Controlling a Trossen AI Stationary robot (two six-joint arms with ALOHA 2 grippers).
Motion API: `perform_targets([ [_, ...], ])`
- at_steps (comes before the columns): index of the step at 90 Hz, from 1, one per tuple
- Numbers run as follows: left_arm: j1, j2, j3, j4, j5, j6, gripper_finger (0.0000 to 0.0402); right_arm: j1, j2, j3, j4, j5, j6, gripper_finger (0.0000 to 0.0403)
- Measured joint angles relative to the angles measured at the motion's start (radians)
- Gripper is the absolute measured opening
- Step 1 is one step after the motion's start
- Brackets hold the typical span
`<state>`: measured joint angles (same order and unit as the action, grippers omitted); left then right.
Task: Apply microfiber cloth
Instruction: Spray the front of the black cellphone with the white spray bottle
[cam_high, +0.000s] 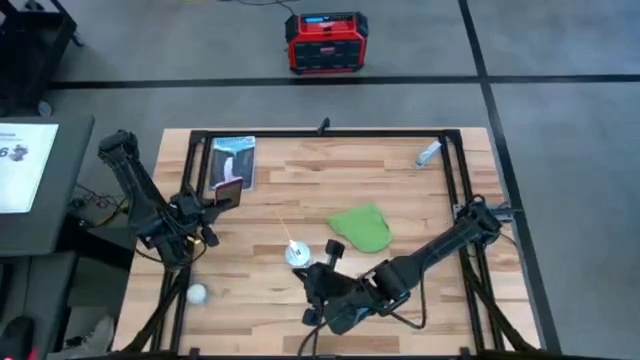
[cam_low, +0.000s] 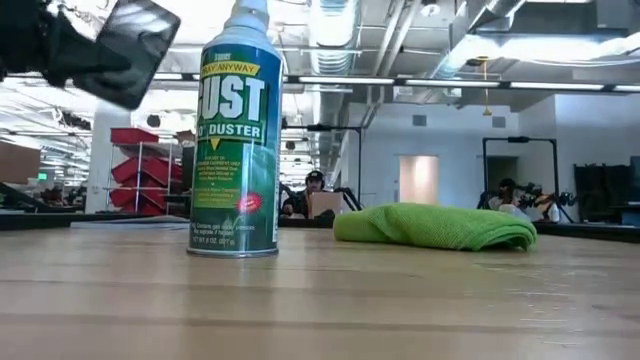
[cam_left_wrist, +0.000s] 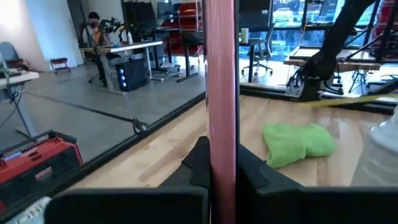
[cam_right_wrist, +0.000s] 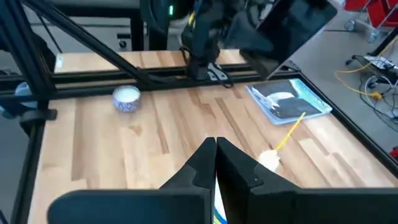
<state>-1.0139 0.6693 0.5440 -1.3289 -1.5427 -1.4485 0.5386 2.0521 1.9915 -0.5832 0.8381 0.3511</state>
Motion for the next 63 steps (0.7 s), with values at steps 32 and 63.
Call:
perform_targets([
  [32,0.000,-0.003,0.352,0.079,-0.001,0.510,0.0001,-0.066,0.000,0.000,-0.017,-0.056,-0.070,0.0000],
  [63,0.006,0.029,0.418,0.248,0.079,0.667,0.0001,-0.141,0.000,0.000,-0.016,-0.134,-0.055,0.0000],
])
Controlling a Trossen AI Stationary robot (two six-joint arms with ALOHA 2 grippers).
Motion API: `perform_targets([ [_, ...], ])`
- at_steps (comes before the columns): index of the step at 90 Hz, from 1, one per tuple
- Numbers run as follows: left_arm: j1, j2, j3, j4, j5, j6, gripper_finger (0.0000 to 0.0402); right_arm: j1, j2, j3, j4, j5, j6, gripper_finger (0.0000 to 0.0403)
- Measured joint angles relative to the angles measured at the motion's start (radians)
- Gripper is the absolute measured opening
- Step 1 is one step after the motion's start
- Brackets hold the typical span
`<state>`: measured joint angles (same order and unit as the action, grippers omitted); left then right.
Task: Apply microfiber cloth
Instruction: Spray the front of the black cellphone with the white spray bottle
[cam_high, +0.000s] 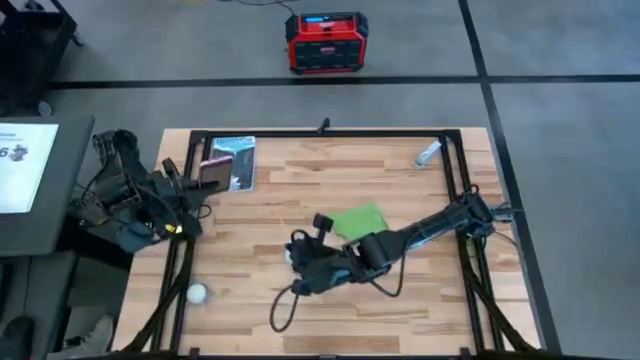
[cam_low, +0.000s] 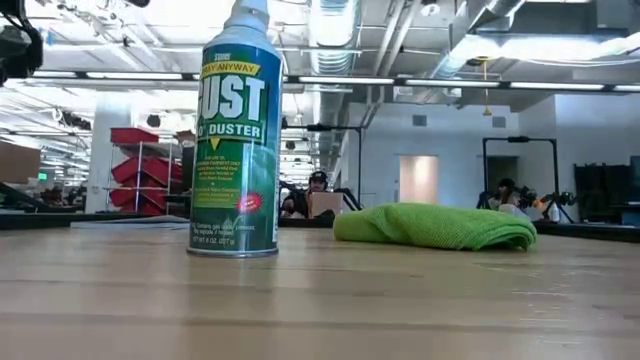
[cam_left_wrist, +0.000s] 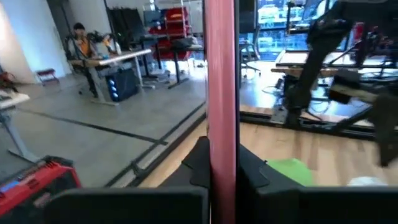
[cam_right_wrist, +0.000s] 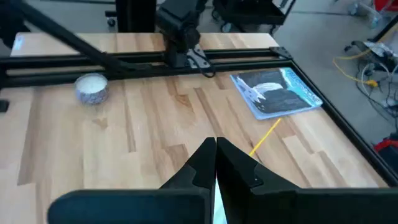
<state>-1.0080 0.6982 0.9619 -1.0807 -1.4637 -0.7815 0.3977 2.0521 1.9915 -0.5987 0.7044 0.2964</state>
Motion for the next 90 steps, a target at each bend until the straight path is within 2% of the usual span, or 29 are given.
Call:
perform_targets([
  [14,0.037,0.089,-0.001,0.079,0.055,0.010,0.0001,0.008,0.000,0.000,0.000,-0.001,0.025,0.0000],
  [21,0.089,0.138,-0.001,0.111,0.063,0.043,0.0001,0.010,0.000,0.000,0.001,-0.001,0.035,0.0000],
  [33,0.192,0.190,-0.002,0.202,0.160,0.070,0.0001,0.016,0.000,0.000,0.001,-0.001,0.049,0.0000],
  [40,0.258,0.238,-0.002,0.305,0.238,0.147,0.0001,0.023,0.000,0.000,0.000,-0.001,0.069,0.0000],
  [53,0.372,0.296,-0.003,0.528,0.389,0.389,0.0001,0.050,0.000,0.000,0.000,0.001,0.082,0.0000],
  [63,0.499,0.325,-0.001,0.660,0.511,0.531,0.0001,0.082,0.000,0.000,-0.002,0.018,0.102,0.0000],
  [73,0.616,0.345,-0.002,0.704,0.636,0.587,0.0001,0.115,0.000,0.000,-0.036,0.088,0.137,0.0000],
  [90,0.731,0.336,-0.002,0.687,0.687,0.675,0.0001,0.138,-0.013,0.000,-0.094,0.139,0.149,0.0000],
])
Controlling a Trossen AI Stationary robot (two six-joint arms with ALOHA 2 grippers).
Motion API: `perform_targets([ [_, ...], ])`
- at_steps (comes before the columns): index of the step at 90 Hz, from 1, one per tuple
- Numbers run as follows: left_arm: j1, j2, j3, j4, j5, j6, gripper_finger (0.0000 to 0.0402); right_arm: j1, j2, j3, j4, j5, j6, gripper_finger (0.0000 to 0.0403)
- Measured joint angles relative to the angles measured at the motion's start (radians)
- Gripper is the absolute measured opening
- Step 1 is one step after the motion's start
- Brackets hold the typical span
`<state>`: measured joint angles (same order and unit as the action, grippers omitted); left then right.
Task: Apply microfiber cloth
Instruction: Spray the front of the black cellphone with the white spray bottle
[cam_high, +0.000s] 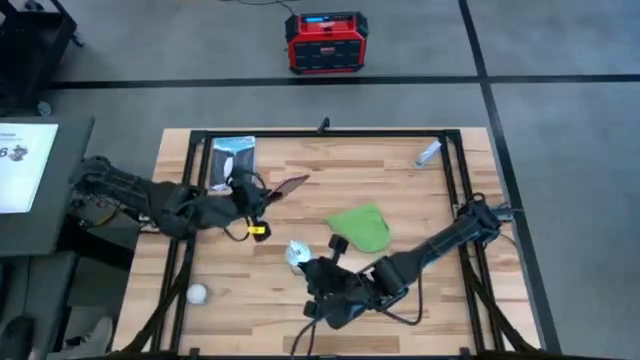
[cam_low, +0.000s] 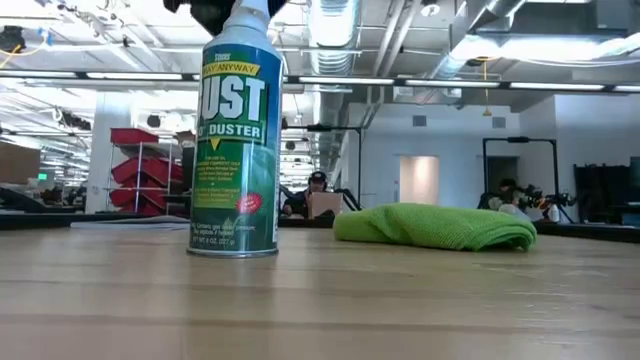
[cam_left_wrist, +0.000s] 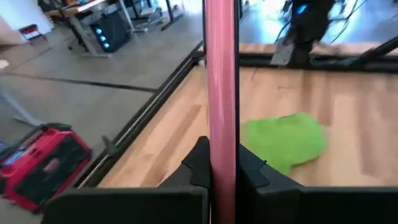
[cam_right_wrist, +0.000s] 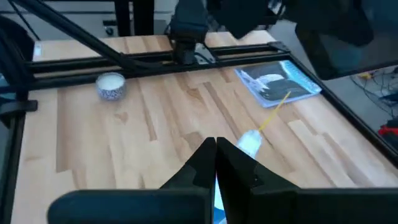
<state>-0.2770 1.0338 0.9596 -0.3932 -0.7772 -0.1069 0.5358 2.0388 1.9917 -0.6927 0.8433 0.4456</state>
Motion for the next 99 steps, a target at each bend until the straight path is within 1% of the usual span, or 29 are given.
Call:
perform_targets([
  [9,0.084,-0.029,0.000,0.038,0.066,0.069,0.0001,-0.020,0.000,0.000,-0.047,0.000,0.000,0.0000],
  [19,0.208,-0.027,0.000,0.122,0.237,0.131,0.0001,-0.059,0.002,0.000,-0.059,-0.001,-0.008,0.0000],
  [31,0.343,0.009,0.002,0.246,0.412,0.196,0.0001,-0.097,0.002,0.000,-0.032,-0.025,-0.071,0.0000],
  [43,0.463,0.072,0.000,0.287,0.596,0.182,0.0001,-0.116,0.002,0.000,0.030,-0.084,-0.129,0.0000],
  [54,0.528,0.120,0.000,0.299,0.702,0.169,0.0001,-0.134,0.002,0.000,0.041,-0.101,-0.135,0.0000],
  [61,0.547,0.129,-0.002,0.298,0.747,0.174,0.0001,-0.141,0.002,0.000,0.041,-0.102,-0.126,0.0000],
  [64,0.552,0.128,-0.006,0.325,0.764,0.177,0.0001,-0.144,0.002,0.000,0.043,-0.101,-0.117,0.0000],
  [71,0.560,0.106,-0.073,0.464,0.802,0.158,0.0001,-0.153,0.002,0.000,0.043,-0.101,-0.103,0.0000],
  [82,0.568,0.079,-0.262,0.719,0.868,0.089,0.0001,-0.156,0.002,0.000,0.049,-0.101,-0.094,0.0000],
  [90,0.568,0.059,-0.394,0.841,0.878,0.060,0.0001,-0.159,0.002,0.000,0.051,-0.101,-0.095,0.0000],
  [99,0.581,0.023,-0.493,0.926,0.878,0.038,0.0001,-0.159,0.002,0.000,0.050,-0.101,-0.112,0.0000],
])
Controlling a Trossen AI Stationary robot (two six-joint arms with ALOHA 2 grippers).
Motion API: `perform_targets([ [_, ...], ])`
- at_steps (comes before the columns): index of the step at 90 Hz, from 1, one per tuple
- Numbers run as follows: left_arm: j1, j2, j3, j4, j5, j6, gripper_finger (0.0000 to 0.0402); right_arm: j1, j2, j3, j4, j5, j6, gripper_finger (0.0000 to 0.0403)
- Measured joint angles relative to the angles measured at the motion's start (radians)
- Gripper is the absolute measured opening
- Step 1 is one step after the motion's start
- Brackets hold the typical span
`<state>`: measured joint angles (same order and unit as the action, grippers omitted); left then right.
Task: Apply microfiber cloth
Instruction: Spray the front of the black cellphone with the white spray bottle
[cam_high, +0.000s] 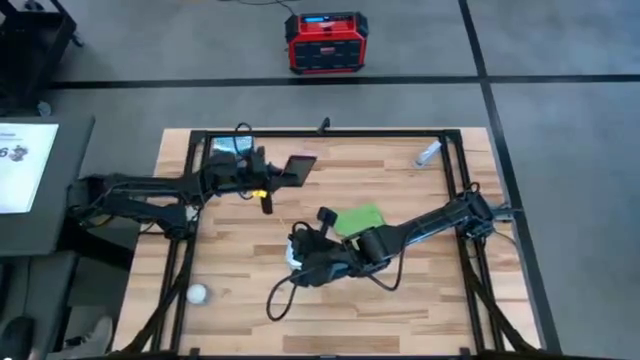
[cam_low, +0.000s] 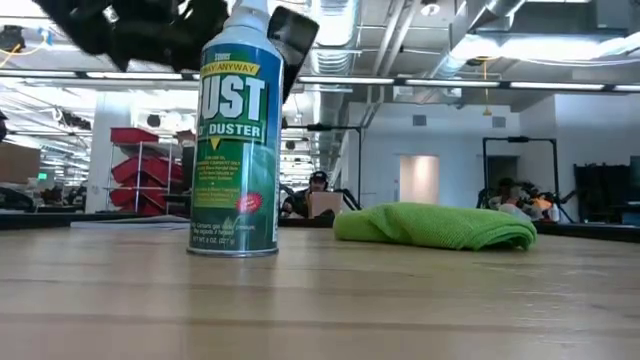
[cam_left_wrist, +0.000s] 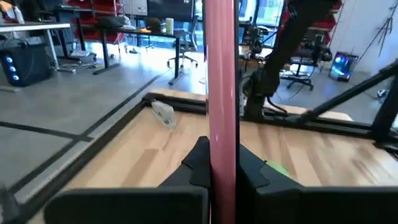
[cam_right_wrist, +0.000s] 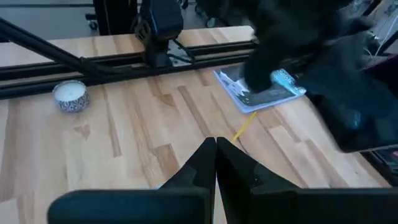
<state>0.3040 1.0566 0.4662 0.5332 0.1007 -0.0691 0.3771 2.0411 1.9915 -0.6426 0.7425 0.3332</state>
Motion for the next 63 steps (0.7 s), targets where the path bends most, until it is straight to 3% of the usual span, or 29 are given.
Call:
perform_targets([
  [20,0.092,-0.166,-0.091,-0.053,-0.016,0.031,0.0001,-0.057,0.000,0.000,-0.039,-0.036,-0.029,0.0000],
  [38,0.210,-0.323,-0.100,-0.289,0.026,0.064,0.0001,-0.122,-0.010,0.000,-0.045,-0.140,-0.049,0.0000],
  [63,0.235,-0.340,-0.100,-0.380,0.031,0.133,0.0001,-0.143,-0.071,0.093,-0.193,-0.221,-0.008,0.0000],
])
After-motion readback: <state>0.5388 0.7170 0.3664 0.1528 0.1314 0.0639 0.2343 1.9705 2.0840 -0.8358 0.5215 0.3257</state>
